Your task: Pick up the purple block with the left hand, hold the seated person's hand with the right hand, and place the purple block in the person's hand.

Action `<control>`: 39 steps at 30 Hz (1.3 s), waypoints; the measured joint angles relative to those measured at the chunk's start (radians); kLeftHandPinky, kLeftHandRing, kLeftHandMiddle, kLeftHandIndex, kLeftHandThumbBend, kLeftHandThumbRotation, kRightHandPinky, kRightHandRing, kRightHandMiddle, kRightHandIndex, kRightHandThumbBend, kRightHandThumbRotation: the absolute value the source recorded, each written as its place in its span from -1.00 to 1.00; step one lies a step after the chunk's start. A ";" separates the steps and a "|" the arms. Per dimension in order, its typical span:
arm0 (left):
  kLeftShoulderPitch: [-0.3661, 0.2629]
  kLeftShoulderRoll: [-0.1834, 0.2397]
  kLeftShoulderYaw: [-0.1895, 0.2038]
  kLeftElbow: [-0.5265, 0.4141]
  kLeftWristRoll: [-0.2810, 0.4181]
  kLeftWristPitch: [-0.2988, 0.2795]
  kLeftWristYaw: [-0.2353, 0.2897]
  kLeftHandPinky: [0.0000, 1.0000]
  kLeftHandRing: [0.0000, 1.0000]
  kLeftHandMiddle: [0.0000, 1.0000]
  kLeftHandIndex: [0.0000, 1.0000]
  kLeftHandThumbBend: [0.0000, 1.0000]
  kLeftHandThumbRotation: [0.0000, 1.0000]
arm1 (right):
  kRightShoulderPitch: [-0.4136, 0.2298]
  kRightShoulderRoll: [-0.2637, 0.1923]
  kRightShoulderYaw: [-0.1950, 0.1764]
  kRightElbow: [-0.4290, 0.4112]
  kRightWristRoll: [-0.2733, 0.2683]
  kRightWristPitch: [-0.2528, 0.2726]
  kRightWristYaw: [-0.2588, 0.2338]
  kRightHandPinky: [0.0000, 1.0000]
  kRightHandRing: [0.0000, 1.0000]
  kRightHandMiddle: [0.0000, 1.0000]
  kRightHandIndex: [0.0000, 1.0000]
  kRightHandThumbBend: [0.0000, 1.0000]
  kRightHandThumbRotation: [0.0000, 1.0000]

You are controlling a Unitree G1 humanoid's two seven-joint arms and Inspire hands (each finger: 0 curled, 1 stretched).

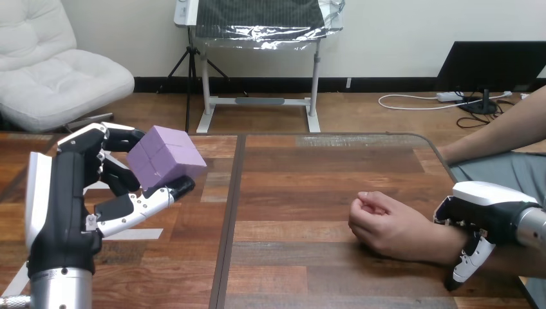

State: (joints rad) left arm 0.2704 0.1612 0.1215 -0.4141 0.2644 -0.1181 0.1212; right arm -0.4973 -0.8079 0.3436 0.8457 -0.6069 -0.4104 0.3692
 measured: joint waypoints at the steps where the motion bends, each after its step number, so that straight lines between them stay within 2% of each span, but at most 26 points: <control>1: 0.000 0.000 0.000 0.000 0.000 -0.001 0.000 -0.52 -0.42 -0.31 -0.19 0.10 -1.00 | -0.001 0.001 0.000 0.003 0.000 0.000 0.000 -0.55 -0.36 -0.19 0.03 0.83 -1.00; 4: -0.001 0.000 0.002 0.000 0.000 -0.002 0.000 -0.52 -0.42 -0.31 -0.19 0.10 -1.00 | -0.004 0.001 0.000 0.009 0.000 0.000 -0.001 -0.48 -0.28 -0.11 0.03 0.82 -1.00; 13: -0.010 0.000 0.009 0.006 -0.001 -0.002 -0.005 -0.56 -0.44 -0.31 -0.19 0.11 -1.00 | -0.010 0.002 0.000 0.027 0.011 0.000 0.000 -0.41 -0.20 -0.03 0.03 0.78 -1.00; 20: -0.030 0.001 0.014 0.039 -0.019 -0.018 -0.017 -0.54 -0.43 -0.31 -0.19 0.07 -1.00 | -0.018 0.005 0.000 0.038 0.018 0.000 -0.005 -0.44 -0.24 -0.06 0.02 0.77 -1.00; 33: -0.119 0.004 0.013 0.176 -0.033 -0.081 -0.030 -0.51 -0.42 -0.30 -0.19 0.11 -1.00 | -0.019 0.006 -0.003 0.053 0.055 -0.022 -0.017 -0.48 -0.30 -0.10 0.02 0.79 -1.00; 39: -0.167 0.005 0.011 0.241 -0.034 -0.088 -0.034 -0.47 -0.39 -0.28 -0.17 0.12 -1.00 | -0.019 0.006 -0.007 0.055 0.074 -0.032 -0.020 -0.49 -0.31 -0.12 0.01 0.77 -1.00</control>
State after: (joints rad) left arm 0.1033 0.1665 0.1327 -0.1731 0.2305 -0.2063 0.0875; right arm -0.5164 -0.8023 0.3366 0.9010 -0.5330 -0.4426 0.3489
